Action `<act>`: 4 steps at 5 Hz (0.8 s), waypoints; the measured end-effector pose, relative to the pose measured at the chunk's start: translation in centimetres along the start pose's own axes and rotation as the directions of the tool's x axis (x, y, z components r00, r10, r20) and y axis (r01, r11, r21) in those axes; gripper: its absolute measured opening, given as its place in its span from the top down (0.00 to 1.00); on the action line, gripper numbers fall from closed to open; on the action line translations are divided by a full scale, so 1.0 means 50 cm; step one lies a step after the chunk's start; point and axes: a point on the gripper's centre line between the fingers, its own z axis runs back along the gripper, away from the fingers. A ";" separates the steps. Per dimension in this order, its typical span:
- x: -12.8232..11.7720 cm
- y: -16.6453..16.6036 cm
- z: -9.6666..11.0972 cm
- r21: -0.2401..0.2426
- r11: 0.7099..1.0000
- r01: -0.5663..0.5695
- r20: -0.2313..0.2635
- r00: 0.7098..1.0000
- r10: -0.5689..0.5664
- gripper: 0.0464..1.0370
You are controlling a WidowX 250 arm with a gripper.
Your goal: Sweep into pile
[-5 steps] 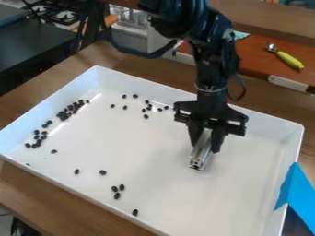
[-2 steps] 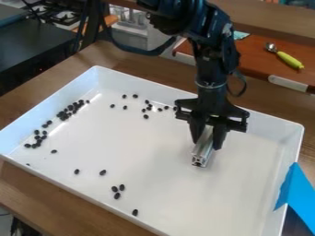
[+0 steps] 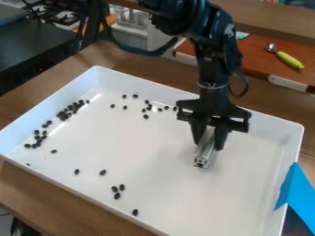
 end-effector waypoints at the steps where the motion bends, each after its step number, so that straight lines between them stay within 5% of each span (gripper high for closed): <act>1: 0.000 -0.013 0.002 0.000 1.000 0.005 0.008 1.000 -0.005 0.65; 4: 0.006 -0.007 -0.020 0.036 0.999 0.000 0.020 1.000 -0.001 0.65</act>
